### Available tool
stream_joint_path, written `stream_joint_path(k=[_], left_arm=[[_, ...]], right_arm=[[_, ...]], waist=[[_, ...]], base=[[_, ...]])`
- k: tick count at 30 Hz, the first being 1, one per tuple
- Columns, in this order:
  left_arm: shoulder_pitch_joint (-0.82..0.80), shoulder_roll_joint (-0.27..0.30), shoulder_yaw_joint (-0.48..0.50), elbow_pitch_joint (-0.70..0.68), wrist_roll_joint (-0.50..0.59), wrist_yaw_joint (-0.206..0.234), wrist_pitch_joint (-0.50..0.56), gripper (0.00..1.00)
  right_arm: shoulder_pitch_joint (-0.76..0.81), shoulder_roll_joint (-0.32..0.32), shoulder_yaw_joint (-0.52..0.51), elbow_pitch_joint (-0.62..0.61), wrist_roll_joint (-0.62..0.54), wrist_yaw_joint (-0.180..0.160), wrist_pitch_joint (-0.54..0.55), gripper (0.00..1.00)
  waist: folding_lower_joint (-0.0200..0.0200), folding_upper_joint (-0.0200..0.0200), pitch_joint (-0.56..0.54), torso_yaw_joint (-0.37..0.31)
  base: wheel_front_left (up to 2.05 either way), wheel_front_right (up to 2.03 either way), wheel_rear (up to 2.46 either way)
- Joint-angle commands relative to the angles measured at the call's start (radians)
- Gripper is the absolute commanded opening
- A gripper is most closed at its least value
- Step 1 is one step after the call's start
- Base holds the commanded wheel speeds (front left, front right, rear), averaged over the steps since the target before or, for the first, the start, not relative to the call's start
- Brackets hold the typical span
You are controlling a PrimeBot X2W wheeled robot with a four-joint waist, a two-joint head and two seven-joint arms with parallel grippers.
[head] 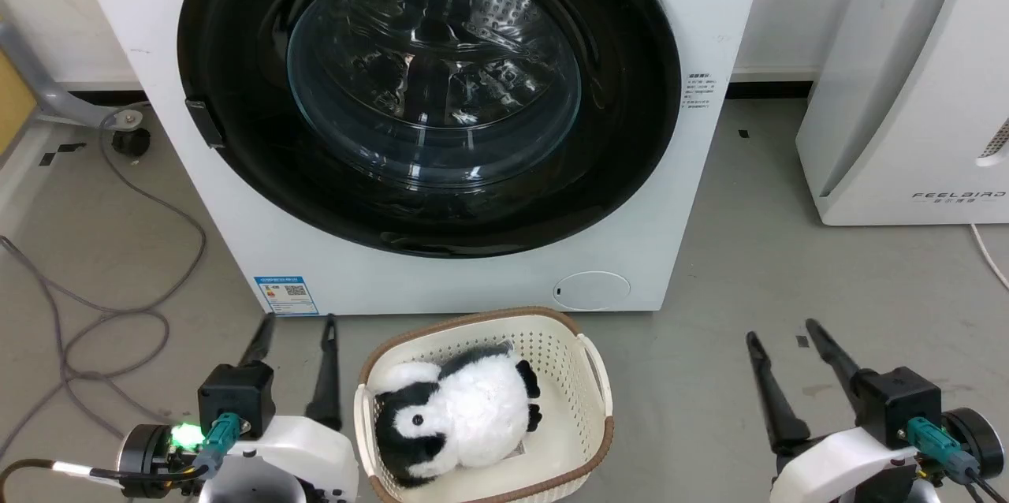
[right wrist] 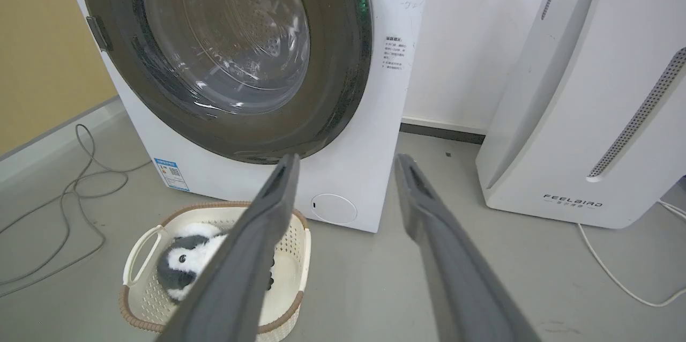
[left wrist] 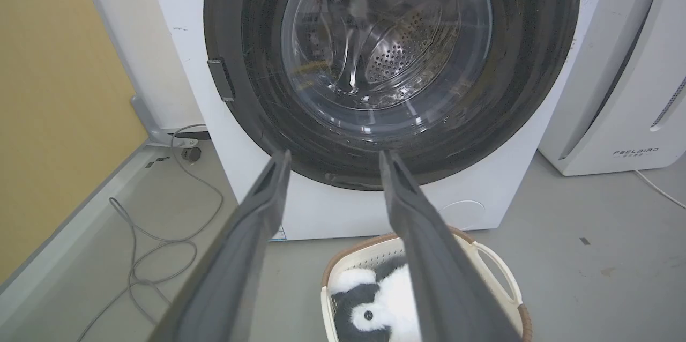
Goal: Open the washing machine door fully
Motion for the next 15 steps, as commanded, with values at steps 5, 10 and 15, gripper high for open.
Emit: stream_joint_path(k=[5, 10, 15], left_arm=[[-0.001, 0.0, -0.004, 0.003, -0.004, 0.008, -0.011, 1.0], [-0.001, 0.0, -0.009, 0.005, -0.008, 0.015, -0.021, 1.0], [-0.002, 0.0, -0.013, 0.007, -0.011, 0.022, -0.032, 1.0]], right_arm=[[0.0, 0.0, -0.006, -0.005, 0.014, 0.0, -0.011, 1.0], [0.0, 0.0, -0.012, -0.014, 0.034, 0.0, -0.021, 1.0], [0.001, 0.0, -0.018, -0.024, 0.056, 0.0, -0.032, 1.0]], waist=[[0.0, -0.0001, 0.001, 0.0], [0.0, -0.0001, 0.002, 0.0], [0.0, -0.0001, 0.003, 0.0]], base=[[0.0, 0.0, 0.0], [0.0, 0.0, 0.0], [0.0, 0.0, 0.0]])
